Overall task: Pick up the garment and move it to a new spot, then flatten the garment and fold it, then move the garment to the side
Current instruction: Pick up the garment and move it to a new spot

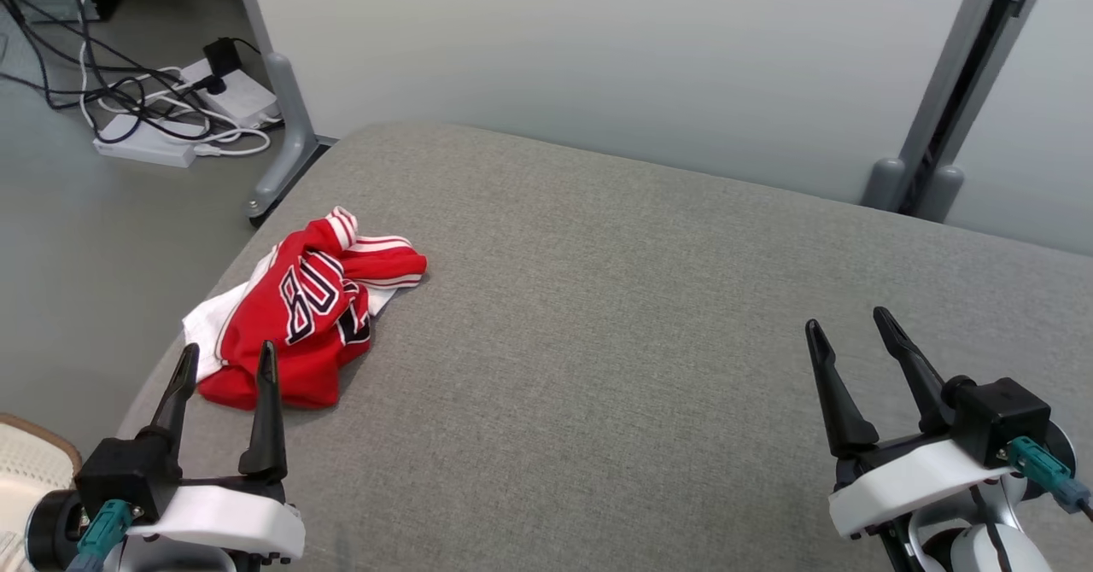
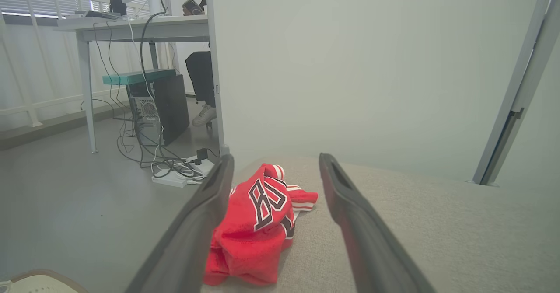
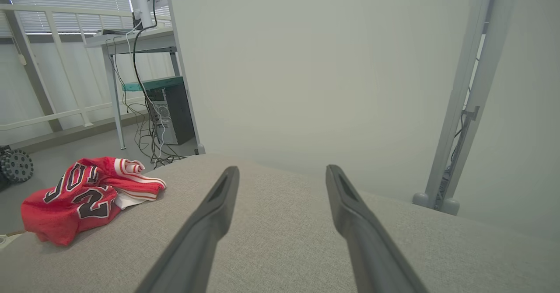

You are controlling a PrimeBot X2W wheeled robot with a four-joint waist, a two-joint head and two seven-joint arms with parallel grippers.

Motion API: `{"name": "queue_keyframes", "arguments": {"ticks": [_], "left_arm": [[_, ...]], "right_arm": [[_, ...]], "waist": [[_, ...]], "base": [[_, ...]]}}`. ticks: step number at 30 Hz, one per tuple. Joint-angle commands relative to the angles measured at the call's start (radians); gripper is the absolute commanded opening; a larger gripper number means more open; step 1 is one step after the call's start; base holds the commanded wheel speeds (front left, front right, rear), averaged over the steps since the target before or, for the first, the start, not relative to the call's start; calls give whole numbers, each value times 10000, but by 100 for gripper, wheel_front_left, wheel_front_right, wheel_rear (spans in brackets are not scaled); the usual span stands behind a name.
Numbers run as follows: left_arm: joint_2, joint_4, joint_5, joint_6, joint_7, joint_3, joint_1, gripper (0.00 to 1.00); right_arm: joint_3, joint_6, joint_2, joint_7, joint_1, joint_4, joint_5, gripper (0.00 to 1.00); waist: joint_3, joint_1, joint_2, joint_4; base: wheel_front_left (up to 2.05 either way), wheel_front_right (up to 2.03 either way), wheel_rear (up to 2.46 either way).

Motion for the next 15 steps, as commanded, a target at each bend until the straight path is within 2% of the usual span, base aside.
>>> {"name": "queue_keyframes", "arguments": {"ticks": [1,15], "left_arm": [[55,22,-16,-70,-47,40,-42,100],[12,31,-84,-35,-67,31,-352,100]], "right_arm": [[-22,-7,-13,-52,39,62,64,100],[-87,-7,27,20,45,7,33,100]], "waist": [[-1,0,0,152],[115,0,0,296]], "base": [[0,0,0],[0,0,0]]}}
